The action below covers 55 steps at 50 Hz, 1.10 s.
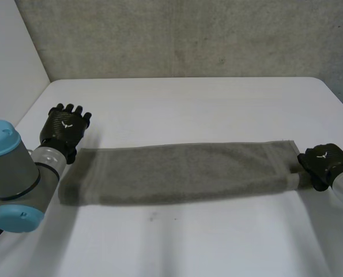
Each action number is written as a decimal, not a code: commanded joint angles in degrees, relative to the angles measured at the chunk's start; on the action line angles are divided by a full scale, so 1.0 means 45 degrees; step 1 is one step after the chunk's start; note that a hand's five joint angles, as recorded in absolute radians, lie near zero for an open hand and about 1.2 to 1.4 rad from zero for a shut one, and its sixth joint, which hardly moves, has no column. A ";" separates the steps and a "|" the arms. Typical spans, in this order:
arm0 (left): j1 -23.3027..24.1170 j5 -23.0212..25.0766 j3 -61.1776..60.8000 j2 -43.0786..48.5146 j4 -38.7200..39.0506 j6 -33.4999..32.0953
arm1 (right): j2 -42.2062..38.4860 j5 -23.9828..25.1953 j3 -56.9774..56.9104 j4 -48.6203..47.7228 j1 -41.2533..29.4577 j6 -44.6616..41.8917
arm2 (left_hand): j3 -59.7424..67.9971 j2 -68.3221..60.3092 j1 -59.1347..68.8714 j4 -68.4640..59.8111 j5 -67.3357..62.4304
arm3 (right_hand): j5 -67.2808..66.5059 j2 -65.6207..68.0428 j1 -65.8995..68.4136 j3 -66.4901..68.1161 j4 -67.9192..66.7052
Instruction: Fold the towel.
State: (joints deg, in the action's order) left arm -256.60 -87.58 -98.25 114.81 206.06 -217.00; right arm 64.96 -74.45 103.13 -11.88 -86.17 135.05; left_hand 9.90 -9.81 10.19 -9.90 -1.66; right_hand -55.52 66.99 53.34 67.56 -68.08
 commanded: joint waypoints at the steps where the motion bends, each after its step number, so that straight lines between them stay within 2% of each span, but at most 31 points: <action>1: 0.0029 -0.0010 -0.0043 -0.0104 -0.0009 -0.0001 | 0.0192 -0.1010 -0.0435 0.0003 0.1119 -0.0477 | 0.0070 -0.0091 0.0005 -0.0070 0.0322 | -0.3217 0.2891 0.5925 0.2765 -0.2650; 2: 0.0029 -0.0030 -0.0062 -0.0124 -0.0009 -0.0001 | 0.0194 -0.1014 -0.0437 0.0003 0.1121 -0.0479 | 0.0070 -0.0091 0.0005 -0.0070 0.0322 | -0.3217 0.2891 0.5925 0.2765 -0.2650; 4: 0.0029 -0.0011 -0.0120 -0.0162 -0.0009 -0.0001 | 0.0349 -0.2413 -0.0826 0.0197 0.1569 -0.1391 | 0.0070 -0.0091 0.0005 -0.0070 0.0322 | -0.3217 0.2891 0.5925 0.2765 -0.2650; 10: 0.0049 -0.0030 -0.0140 -0.0280 -0.0009 -0.0001 | 0.0623 -0.3651 -0.1159 0.0042 0.1825 -0.2315 | 0.0144 -0.0165 0.0080 -0.0144 0.0247 | -0.3217 0.2891 0.5925 0.2765 -0.2650; 13: 0.0049 -0.0030 -0.0140 -0.0280 0.0010 -0.0001 | 0.0994 -0.3378 -0.1315 -0.0095 0.0926 -0.1983 | 0.0144 -0.0166 0.0080 -0.0144 0.0247 | -0.3217 0.2891 0.5925 0.2765 -0.2650; 14: 0.0049 -0.0030 -0.0140 -0.0280 0.0010 -0.0001 | 0.1304 -0.3223 -0.1393 -0.0250 0.0095 -0.1480 | 0.0144 -0.0166 0.0080 -0.0144 0.0247 | -0.3217 0.2891 0.5925 0.2765 -0.2650; 15: 0.0049 -0.0030 -0.0140 -0.0280 0.0010 -0.0001 | 0.1307 -0.3221 -0.1394 -0.0251 0.0086 -0.1475 | 0.0144 -0.0166 0.0080 -0.0144 0.0247 | -0.3217 0.2891 0.5925 0.2765 -0.2650; 17: 0.0029 -0.0030 -0.0140 -0.0280 0.0010 0.0019 | 0.2065 -0.3104 -0.1355 -0.0814 -0.1546 -0.0037 | 0.0144 -0.0166 0.0080 -0.0144 0.0247 | -0.3217 0.2891 0.5925 0.2765 -0.2650; 18: 0.0029 -0.0049 -0.0140 -0.0280 0.0010 0.0019 | 0.2069 -0.3104 -0.1355 -0.0818 -0.1554 -0.0030 | 0.0144 -0.0166 0.0080 -0.0144 0.0247 | -0.3217 0.2891 0.5925 0.2765 -0.2650; 20: 0.0029 -0.0049 -0.0140 -0.0299 0.0010 0.0019 | 0.2478 -0.2988 -0.1315 -0.1594 -0.3516 0.0981 | 0.0144 -0.0166 0.0080 -0.0144 0.0247 | -0.3217 0.2891 0.5925 0.2765 -0.2650; 21: 0.0029 -0.0049 -0.0140 -0.0300 0.0010 0.0019 | 0.2479 -0.2987 -0.1315 -0.1599 -0.3527 0.0986 | 0.0181 -0.0203 0.0117 -0.0181 0.0210 | -0.3217 0.2891 0.5925 0.2765 -0.2650; 22: 0.0029 -0.0049 -0.0140 -0.0300 0.0010 0.0019 | 0.2421 -0.2890 -0.1373 -0.2160 -0.4745 0.1218 | 0.0182 -0.0203 0.0118 -0.0182 0.0209 | -0.3217 0.2891 0.5925 0.2765 -0.2650; 23: 0.0029 -0.0049 -0.0140 -0.0338 0.0010 0.0019 | 0.2420 -0.2889 -0.1374 -0.2165 -0.4757 0.1220 | 0.0145 -0.0166 0.0081 -0.0145 0.0246 | -0.3217 0.2891 0.5925 0.2765 -0.2650; 25: 0.0029 -0.0069 -0.0140 -0.0417 0.0030 0.0019 | 0.1877 -0.2462 -0.1568 -0.3409 -0.7109 0.1182 | 0.0144 -0.0166 0.0080 -0.0144 0.0247 | -0.3217 0.2891 0.5925 0.2765 -0.2650; 26: 0.0049 -0.0069 -0.0179 -0.0494 0.0049 0.0038 | 0.1873 -0.2460 -0.1569 -0.3415 -0.7121 0.1181 | 0.0144 -0.0166 0.0080 -0.0144 0.0247 | -0.3217 0.2891 0.5925 0.2765 -0.2650; 28: 0.0049 -0.0069 -0.0237 -0.0553 0.0088 0.0135 | 0.0824 -0.1877 -0.1977 -0.4174 -0.9007 0.1065 | 0.0144 -0.0166 0.0080 -0.0144 0.0247 | -0.3217 0.2891 0.5925 0.2765 -0.2650; 31: 0.0049 -0.0069 -0.0277 -0.0690 0.0088 0.0369 | 0.0252 -0.1522 -0.2214 -0.4294 -0.9699 0.1025 | 0.0144 -0.0166 0.0080 -0.0144 0.0247 | -0.3217 0.2891 0.5925 0.2765 -0.2650; 33: 0.0068 -0.0049 -0.0297 -0.0729 0.0069 0.0546 | -0.0952 -0.0745 -0.2699 -0.4313 -1.0691 0.1006 | 0.0144 -0.0166 0.0080 -0.0144 0.0247 | -0.3217 0.2891 0.5925 0.2765 -0.2650; 34: 0.0068 -0.0069 -0.0297 -0.0787 0.0069 0.0720 | -0.0959 -0.0741 -0.2702 -0.4314 -1.0695 0.1006 | 0.0144 -0.0166 0.0080 -0.0144 0.0247 | -0.3217 0.2891 0.5925 0.2765 -0.2650; 36: 0.0088 -0.0069 -0.0316 -0.0846 0.0069 0.0878 | -0.2184 -0.0235 -0.3091 -0.4255 -1.1279 0.1006 | 0.0144 -0.0166 0.0080 -0.0144 0.0247 | -0.3217 0.2891 0.5925 0.2765 -0.2650; 42: 0.0263 -0.0030 -0.0492 -0.0963 0.0069 0.1034 | -0.2775 0.0255 -0.3171 -0.4255 -1.1593 0.1064 | 0.0107 -0.0128 0.0043 -0.0107 0.0284 | -0.2744 0.2418 0.5453 0.2292 -0.2177; 44: 0.0303 -0.0030 -0.0511 -0.0944 0.0069 0.1054 | -0.2737 -0.0076 -0.3229 -0.4255 -1.1574 0.1181 | 0.0107 -0.0128 0.0043 -0.0107 0.0284 | 0.7897 -0.8223 -0.5188 -0.8349 0.8464; 45: 0.0399 -0.0030 -0.0531 -0.0944 0.0069 0.1054 | -0.2736 -0.0077 -0.3230 -0.4255 -1.1574 0.1181 | 0.0144 -0.0165 0.0080 -0.0144 0.0247 | 0.7946 -0.8272 -0.5238 -0.8398 0.8513; 46: 0.0400 -0.0030 -0.0531 -0.0944 0.0069 0.1054 | -0.2543 -0.0173 -0.3172 -0.4216 -1.1535 0.1259 | 0.0144 -0.0166 0.0080 -0.0144 0.0247 | 1.2202 -1.2528 -0.9494 -1.2654 1.2769; 53: 0.1102 -0.0069 -0.0648 -0.1022 0.0069 0.1112 | -0.0705 -0.0936 -0.2526 -0.3669 -1.1008 0.2392 | 0.0107 -0.0128 0.0043 -0.0107 0.0284 | 1.2339 -1.2665 -0.9630 -1.2791 1.2906; 55: 0.1336 -0.0069 -0.0687 -0.1196 0.0069 0.1132 | 0.0054 -0.0995 -0.1885 -0.3261 -0.9958 0.3616 | 0.0107 -0.0128 0.0043 -0.0107 0.0284 | 1.2339 -1.2665 -0.9630 -1.2791 1.2906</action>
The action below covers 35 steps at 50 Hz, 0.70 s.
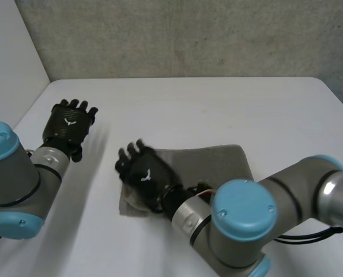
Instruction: Fold the towel.
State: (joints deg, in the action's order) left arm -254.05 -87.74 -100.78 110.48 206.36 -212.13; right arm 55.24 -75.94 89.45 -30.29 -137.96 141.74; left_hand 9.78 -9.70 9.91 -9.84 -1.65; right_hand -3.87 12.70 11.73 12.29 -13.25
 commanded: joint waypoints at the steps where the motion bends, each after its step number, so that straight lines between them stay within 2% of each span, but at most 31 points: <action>1: 0.1024 -0.0053 -0.0163 -0.0486 0.0001 0.0089 | 0.2216 -0.0663 0.1158 0.0833 0.1556 0.2135 | 0.0134 -0.0151 0.0105 -0.0120 0.0281 | 0.0861 -0.0601 -0.0384 -0.0509 0.0722; 2: 0.1027 -0.0053 -0.0164 -0.0489 0.0001 0.0089 | 0.2545 -0.0605 0.1467 0.1007 0.2000 0.2754 | 0.0134 -0.0151 0.0105 -0.0120 0.0281 | 0.0861 -0.0601 -0.0384 -0.0509 0.0722; 6: 0.2097 -0.0034 -0.0222 -0.0840 0.0001 0.0730 | 0.3095 -0.0604 0.1919 0.1595 0.2806 0.3873 | 0.0208 -0.0225 0.0179 -0.0194 0.0207 | 0.0861 -0.0601 -0.0384 -0.0509 0.0722; 8: 0.2507 -0.0034 -0.0203 -0.0841 0.0001 0.1121 | 0.3309 -0.0585 0.2308 0.2702 0.3816 0.4399 | 0.0246 -0.0262 0.0217 -0.0232 0.0169 | 0.0861 -0.0601 -0.0384 -0.0509 0.0722; 14: 0.3661 0.0005 -0.0164 -0.0647 -0.0019 0.2586 | 0.3524 -0.0565 0.2993 0.4270 0.5130 0.4401 | 0.0284 -0.0300 0.0254 -0.0270 0.0132 | 0.0861 -0.0601 -0.0384 -0.0509 0.0722; 20: 0.4093 -0.0053 0.0089 0.0563 0.0001 0.2648 | 0.3544 -0.0507 0.4146 0.4407 0.6634 0.4147 | 0.0322 -0.0338 0.0292 -0.0307 0.0094 | 0.0169 0.0091 0.0307 0.0182 0.0030; 21: 0.4093 -0.0053 0.0090 0.0566 0.0001 0.2648 | 0.3544 -0.0487 0.4359 0.4291 0.6866 0.3973 | 0.0321 -0.0338 0.0292 -0.0307 0.0094 | -0.1126 0.1386 0.1603 0.1477 -0.1265; 22: 0.4074 -0.0072 0.0187 0.0798 -0.0019 0.2629 | 0.3544 -0.0487 0.4361 0.4290 0.6868 0.3971 | 0.0321 -0.0338 0.0292 -0.0307 0.0094 | -0.1139 0.1399 0.1616 0.1490 -0.1278; 24: 0.4074 -0.0073 0.0246 0.0898 -0.0038 0.2628 | 0.3524 -0.0448 0.4672 0.4115 0.7141 0.3602 | 0.0321 -0.0338 0.0292 -0.0307 0.0094 | -0.5116 0.5376 0.5593 0.5468 -0.5255; 25: 0.3996 -0.0073 0.0246 0.0917 -0.0038 0.2628 | 0.3524 -0.0448 0.4673 0.4114 0.7142 0.3600 | 0.0358 -0.0375 0.0329 -0.0344 0.0057 | -0.5139 0.5399 0.5615 0.5490 -0.5277; 27: 0.3899 -0.0092 0.0227 0.0917 -0.0058 0.2628 | 0.3485 -0.0467 0.4810 0.3920 0.7200 0.3250 | 0.0359 -0.0375 0.0329 -0.0344 0.0057 | -1.2202 1.2462 1.2679 1.2554 -1.2341; 28: 0.3840 -0.0092 0.0188 0.0879 -0.0097 0.2667 | 0.3485 -0.0467 0.4810 0.3919 0.7200 0.3248 | 0.0322 -0.0338 0.0292 -0.0307 0.0094 | -1.2241 1.2501 1.2717 1.2592 -1.2380; 29: 0.3839 -0.0092 0.0188 0.0878 -0.0097 0.2667 | 0.3505 -0.0487 0.4791 0.3706 0.7239 0.3055 | 0.0321 -0.0338 0.0292 -0.0307 0.0094 | -1.4670 1.4930 1.5147 1.5022 -1.4809; 35: 0.3488 -0.0092 -0.0125 0.0702 -0.0156 0.2667 | 0.3622 -0.0682 0.4149 0.2534 0.7064 0.2001 | 0.0321 -0.0338 0.0292 -0.0307 0.0094 | -1.4695 1.4955 1.5171 1.5046 -1.4834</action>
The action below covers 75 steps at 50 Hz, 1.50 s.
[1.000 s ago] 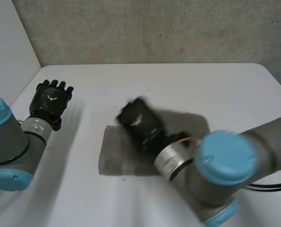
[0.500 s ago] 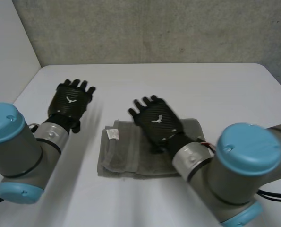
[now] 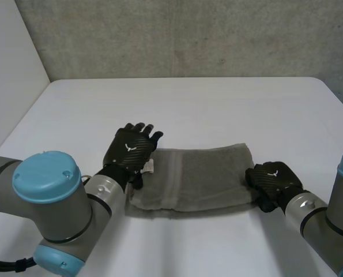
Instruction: Fold the towel.
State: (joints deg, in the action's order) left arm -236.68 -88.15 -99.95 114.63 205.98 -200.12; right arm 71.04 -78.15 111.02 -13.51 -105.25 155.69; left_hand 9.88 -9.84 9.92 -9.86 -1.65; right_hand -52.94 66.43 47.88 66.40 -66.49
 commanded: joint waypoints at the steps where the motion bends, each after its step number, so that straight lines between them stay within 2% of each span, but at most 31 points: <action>1: -0.0372 -0.0001 -0.0385 -0.0278 -0.0089 -0.0001 | 0.0112 -0.0191 -0.0647 -0.1196 -0.0204 -0.1102 | 0.0299 -0.0308 0.0290 -0.0303 0.0094 | -0.3792 0.3015 0.7138 0.3023 -0.3003; 4: -0.0411 -0.0021 -0.0580 -0.0492 -0.0070 -0.0001 | 0.0308 -0.0250 -0.1506 -0.1196 -0.0868 -0.1395 | 0.0299 -0.0308 0.0290 -0.0303 0.0094 | -0.3792 0.3015 0.7138 0.3023 -0.3003; 6: -0.0450 -0.0040 -0.0639 -0.0648 -0.0070 -0.0001 | 0.0308 -0.0327 -0.2633 -0.1216 -0.2791 -0.1278 | 0.0299 -0.0308 0.0290 -0.0303 0.0094 | -0.3792 0.3015 0.7138 0.3023 -0.3003; 7: -0.0528 -0.0040 -0.0678 -0.0804 -0.0070 -0.0001 | 0.0308 -0.0328 -0.2639 -0.1216 -0.2801 -0.1278 | 0.0299 -0.0308 0.0290 -0.0303 0.0094 | -0.3792 0.3015 0.7138 0.3023 -0.3003; 8: -0.0529 -0.0040 -0.0679 -0.0805 -0.0070 -0.0001 | 0.0095 -0.0463 -0.3238 -0.1235 -0.3865 -0.1278 | 0.0299 -0.0308 0.0290 -0.0303 0.0094 | -0.3792 0.3015 0.7138 0.3023 -0.3003; 9: -0.0664 -0.0060 -0.0717 -0.0941 -0.0070 -0.0001 | 0.0093 -0.0464 -0.3244 -0.1235 -0.3876 -0.1278 | 0.0299 -0.0308 0.0290 -0.0303 0.0094 | -0.3792 0.3015 0.7138 0.3023 -0.3003; 11: -0.0841 -0.0138 -0.0737 -0.1079 -0.0070 0.0019 | -0.0898 -0.0659 -0.4333 -0.1235 -0.5664 -0.1375 | 0.0299 -0.0308 0.0290 -0.0303 0.0094 | -0.3792 0.3015 0.7138 0.3023 -0.3003; 12: -0.0996 -0.0351 -0.0795 -0.1195 -0.0070 0.0019 | -0.0903 -0.0660 -0.4338 -0.1235 -0.5673 -0.1375 | 0.0299 -0.0308 0.0290 -0.0303 0.0094 | -0.3792 0.3015 0.7138 0.3023 -0.3003; 14: -0.1133 -0.0643 -0.0834 -0.1312 -0.0050 0.0019 | -0.1991 -0.0582 -0.5232 -0.1138 -0.7033 -0.1453 | 0.0299 -0.0308 0.0290 -0.0303 0.0094 | -0.3792 0.3015 0.7138 0.3023 -0.3003; 17: -0.1387 -0.1229 -0.0854 -0.1411 -0.0069 0.0096 | -0.2524 -0.0543 -0.5549 -0.1118 -0.7567 -0.1414 | 0.0262 -0.0271 0.0253 -0.0266 0.0131 | -0.3792 0.3015 0.7138 0.3023 -0.3003; 18: -0.1465 -0.1464 -0.0854 -0.1411 -0.0070 0.0116 | -0.3182 -0.0484 -0.5742 -0.1041 -0.8012 -0.1434 | 0.0225 -0.0234 0.0215 -0.0229 0.0169 | -0.3792 0.3015 0.7138 0.3023 -0.3003; 21: -0.1525 -0.1583 -0.0854 -0.1411 -0.0070 0.0136 | -0.4064 -0.0523 -0.5939 -0.1001 -0.8328 -0.1473 | 0.0224 -0.0233 0.0215 -0.0228 0.0169 | -0.3792 0.3015 0.7138 0.3023 -0.3003; 23: -0.1564 -0.1584 -0.0893 -0.1430 -0.0070 0.0136 | -0.4185 -0.0601 -0.5940 -0.1020 -0.8309 -0.1414 | 0.0224 -0.0233 0.0215 -0.0228 0.0169 | -0.3792 0.3015 0.7138 0.3023 -0.3003; 24: -0.1564 -0.1583 -0.0893 -0.1430 -0.0070 0.0136 | -0.4107 -0.0698 -0.5940 -0.1020 -0.8309 -0.1376 | 0.0224 -0.0233 0.0215 -0.0228 0.0169 | -0.0326 -0.0451 0.3673 -0.0442 0.0463; 25: -0.1544 -0.1564 -0.0893 -0.1430 -0.0070 0.0136 | -0.4106 -0.0699 -0.5940 -0.1020 -0.8309 -0.1375 | 0.0187 -0.0196 0.0178 -0.0191 0.0206 | -0.0292 -0.0485 0.3638 -0.0477 0.0497; 26: -0.1486 -0.1564 -0.0893 -0.1450 -0.0070 0.0136 | -0.3932 -0.0757 -0.5920 -0.1001 -0.8290 -0.1259 | 0.0187 -0.0196 0.0178 -0.0191 0.0206 | 0.6296 -0.7073 -0.2950 -0.7065 0.7085; 27: -0.1486 -0.1564 -0.0893 -0.1450 -0.0070 0.0136 | -0.3505 -0.0854 -0.5843 -0.0962 -0.8270 -0.1161 | 0.0187 -0.0196 0.0178 -0.0191 0.0206 | 1.1469 -1.2245 -0.8122 -1.2237 1.2258; 31: -0.1388 -0.1525 -0.0680 -0.1703 -0.0070 0.0155 | -0.2329 -0.1246 -0.5666 -0.0845 -0.7880 -0.0614 | 0.0149 -0.0159 0.0140 -0.0153 0.0244 | 1.1764 -1.2541 -0.8418 -1.2532 1.2553; 35: -0.1271 -0.1525 -0.0405 -0.1977 -0.0050 0.0175 | -0.1043 -0.1422 -0.5121 -0.0669 -0.6809 0.1371 | 0.0187 -0.0196 0.0178 -0.0191 0.0206 | 1.1764 -1.2541 -0.8418 -1.2532 1.2553; 39: -0.0648 -0.1544 0.0179 -0.2192 -0.0050 0.0505 | -0.0378 -0.1246 -0.4963 -0.0455 -0.6066 0.3812 | 0.0299 -0.0308 0.0289 -0.0303 0.0095 | 1.1764 -1.2541 -0.8418 -1.2532 1.2553; 40: -0.0414 -0.1544 0.0355 -0.2192 -0.0069 0.0758 | -0.0376 -0.1246 -0.4963 -0.0454 -0.6063 0.3820 | 0.0373 -0.0382 0.0364 -0.0377 0.0020 | 1.1764 -1.2541 -0.8418 -1.2532 1.2553; 45: 0.0348 -0.1525 0.0746 -0.2173 -0.0400 0.1792 | -0.0220 -0.0660 -0.5197 0.0581 -0.4930 0.5480 | 0.0411 -0.0420 0.0402 -0.0415 -0.0018 | 1.1764 -1.2541 -0.8418 -1.2532 1.2553; 47: 0.0524 -0.1525 0.0824 -0.2076 -0.0672 0.2202 | -0.0394 0.0001 -0.5566 0.1203 -0.4386 0.6083 | 0.0411 -0.0420 0.0402 -0.0415 -0.0018 | 1.1764 -1.2541 -0.8418 -1.2532 1.2553; 50: 0.0546 -0.1505 0.0903 -0.1706 -0.1180 0.3081 | -0.0688 0.0336 -0.5744 0.1382 -0.4286 0.6203 | 0.0337 -0.0346 0.0327 -0.0341 0.0057 | 1.1764 -1.2541 -0.8418 -1.2532 1.2553; 53: 0.0546 -0.1486 0.0942 -0.0849 -0.1552 0.3766 | -0.1743 0.0747 -0.6135 0.1636 -0.4130 0.6261 | 0.0299 -0.0308 0.0290 -0.0303 0.0094 | 1.1764 -1.2541 -0.8418 -1.2532 1.2553; 57: 0.0409 -0.1525 0.1040 -0.0239 -0.1886 0.3925 | -0.3028 0.0824 -0.6661 0.1811 -0.3935 0.6261 | 0.0299 -0.0308 0.0290 -0.0303 0.0094 | 1.1764 -1.2541 -0.8418 -1.2532 1.2553; 63: -0.0546 -0.1545 0.0846 0.0444 -0.2471 0.3886 | -0.4300 0.0825 -0.7091 0.2103 -0.3895 0.5950 | 0.0224 -0.0233 0.0215 -0.0228 0.0169 | 1.1764 -1.2541 -0.8418 -1.2532 1.2553; 69: -0.0763 -0.1447 0.0611 0.0445 -0.3037 0.3866 | -0.4478 0.0727 -0.7443 0.2808 -0.3895 0.5168 | 0.0224 -0.0233 0.0215 -0.0228 0.0169 | 1.1764 -1.2541 -0.8418 -1.2532 1.2553; 75: -0.0744 -0.1446 0.0882 -0.0295 -0.3350 0.3692 | -0.3579 -0.0152 -0.7697 0.3257 -0.3798 0.4015 | 0.0224 -0.0233 0.0215 -0.0228 0.0169 | 1.1764 -1.2541 -0.8418 -1.2532 1.2553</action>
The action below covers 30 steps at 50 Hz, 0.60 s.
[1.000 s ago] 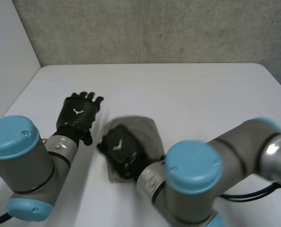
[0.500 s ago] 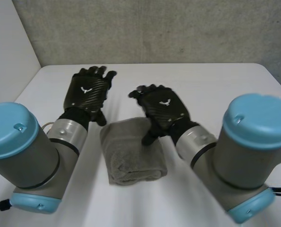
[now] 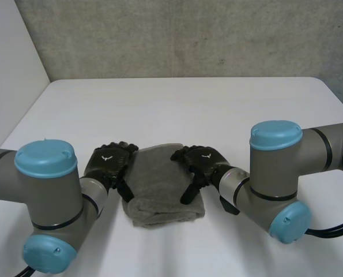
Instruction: Fold the towel.
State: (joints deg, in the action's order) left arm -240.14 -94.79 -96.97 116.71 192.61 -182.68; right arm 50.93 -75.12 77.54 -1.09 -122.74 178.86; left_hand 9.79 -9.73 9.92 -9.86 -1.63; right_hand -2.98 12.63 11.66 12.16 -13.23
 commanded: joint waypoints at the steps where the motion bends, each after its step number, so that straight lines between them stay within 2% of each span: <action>1: 0.0025 0.0030 0.0220 -0.0759 -0.0380 -0.0187 | 0.1392 -0.1097 -0.0278 0.0496 0.0126 -0.1172 | 0.0243 -0.0258 0.0216 -0.0229 0.0165 | 0.0661 -0.0584 -0.0369 -0.0480 0.0719; 9: 0.0123 0.0030 0.2695 -0.2612 -0.1704 -0.0480 | 0.4790 -0.2796 -0.0551 0.0320 0.0905 -0.1133 | 0.0356 -0.0370 0.0328 -0.0341 0.0053 | 0.0661 -0.0584 -0.0369 -0.0480 0.0719; 13: -0.0014 -0.0008 0.4531 -0.3529 -0.3207 -0.0382 | 0.5728 -0.3265 -0.0532 -0.0010 0.1258 -0.1269 | 0.0393 -0.0407 0.0366 -0.0379 0.0015 | 0.0661 -0.0584 -0.0369 -0.0480 0.0719; 17: -0.0053 -0.0009 0.5295 -0.4018 -0.3990 -0.0246 | 0.6979 -0.3677 -0.0318 -0.0538 0.1668 -0.1348 | 0.0244 -0.0258 0.0217 -0.0230 0.0164 | 0.0661 -0.0584 -0.0369 -0.0480 0.0719; 30: -0.0464 0.0108 0.4693 -0.4978 -0.4403 0.0555 | 0.7452 -0.3581 -0.0122 -0.0481 0.2040 -0.1719 | 0.0057 -0.0071 0.0029 -0.0042 0.0352 | 0.0661 -0.0584 -0.0369 -0.0480 0.0719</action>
State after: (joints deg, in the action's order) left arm -241.91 -94.74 -72.71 95.21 172.34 -181.65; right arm 84.83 -91.86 76.78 -3.56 -113.60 171.41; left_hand 9.78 -9.70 9.91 -9.81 -1.63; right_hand -2.74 12.63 11.36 12.16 -13.24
